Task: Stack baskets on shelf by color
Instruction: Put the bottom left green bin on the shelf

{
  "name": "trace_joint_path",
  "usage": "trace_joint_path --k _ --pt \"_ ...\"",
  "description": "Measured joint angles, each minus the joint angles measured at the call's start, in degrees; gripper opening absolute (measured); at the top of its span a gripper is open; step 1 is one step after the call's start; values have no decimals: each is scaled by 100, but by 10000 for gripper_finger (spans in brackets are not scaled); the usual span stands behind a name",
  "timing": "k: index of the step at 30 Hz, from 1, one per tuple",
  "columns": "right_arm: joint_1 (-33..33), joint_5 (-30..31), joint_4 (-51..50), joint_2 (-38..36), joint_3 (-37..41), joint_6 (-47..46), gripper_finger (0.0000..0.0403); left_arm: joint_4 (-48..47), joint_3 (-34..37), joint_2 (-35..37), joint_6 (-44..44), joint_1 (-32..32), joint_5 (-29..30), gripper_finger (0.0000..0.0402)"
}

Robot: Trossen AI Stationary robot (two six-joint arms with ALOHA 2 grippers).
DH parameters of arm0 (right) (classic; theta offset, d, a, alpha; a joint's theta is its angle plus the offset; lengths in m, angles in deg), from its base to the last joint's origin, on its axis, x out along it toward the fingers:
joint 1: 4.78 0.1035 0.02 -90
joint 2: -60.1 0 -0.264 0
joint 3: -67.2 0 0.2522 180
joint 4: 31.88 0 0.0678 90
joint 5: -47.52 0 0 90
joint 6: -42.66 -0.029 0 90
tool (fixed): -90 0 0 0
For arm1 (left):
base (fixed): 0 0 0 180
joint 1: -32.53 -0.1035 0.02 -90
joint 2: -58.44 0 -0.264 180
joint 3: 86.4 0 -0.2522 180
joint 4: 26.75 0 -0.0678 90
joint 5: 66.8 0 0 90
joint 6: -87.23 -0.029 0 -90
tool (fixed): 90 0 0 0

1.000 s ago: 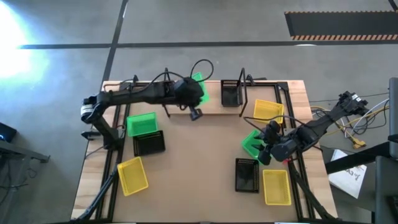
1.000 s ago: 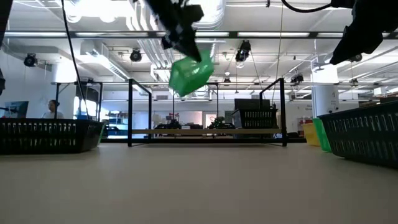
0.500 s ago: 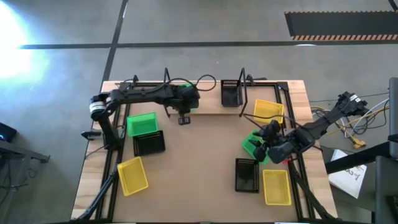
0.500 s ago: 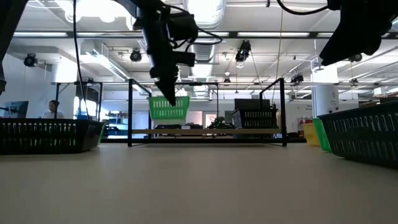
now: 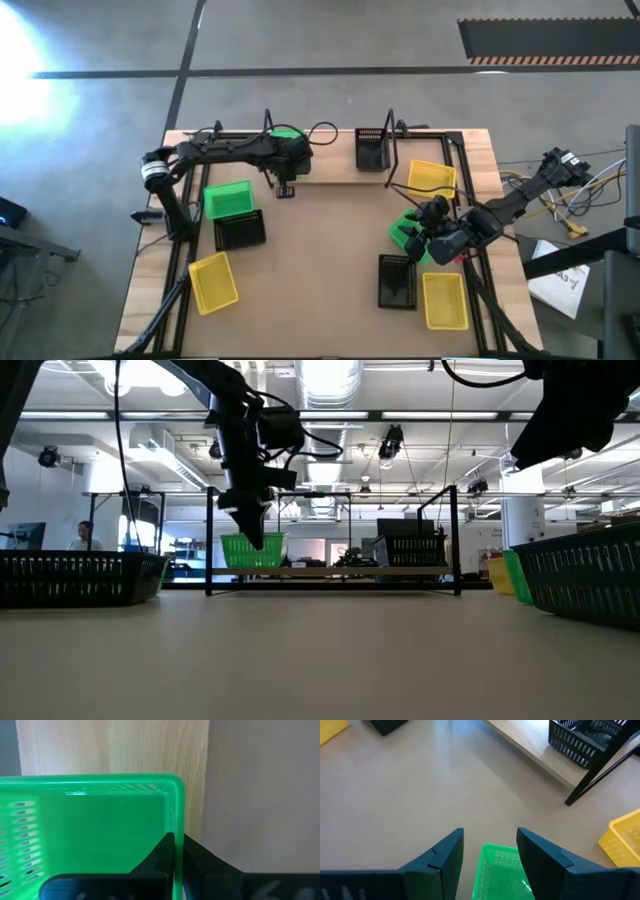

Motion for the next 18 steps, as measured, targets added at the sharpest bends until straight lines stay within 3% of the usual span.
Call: trace_joint_path --k 11,18 --pt "0 -53 93 -2 0 -1 176 43 15 15 -224 -44 373 4" --pt "0 -53 125 -4 0 1 176 25 24 25 -217 -44 389 49"
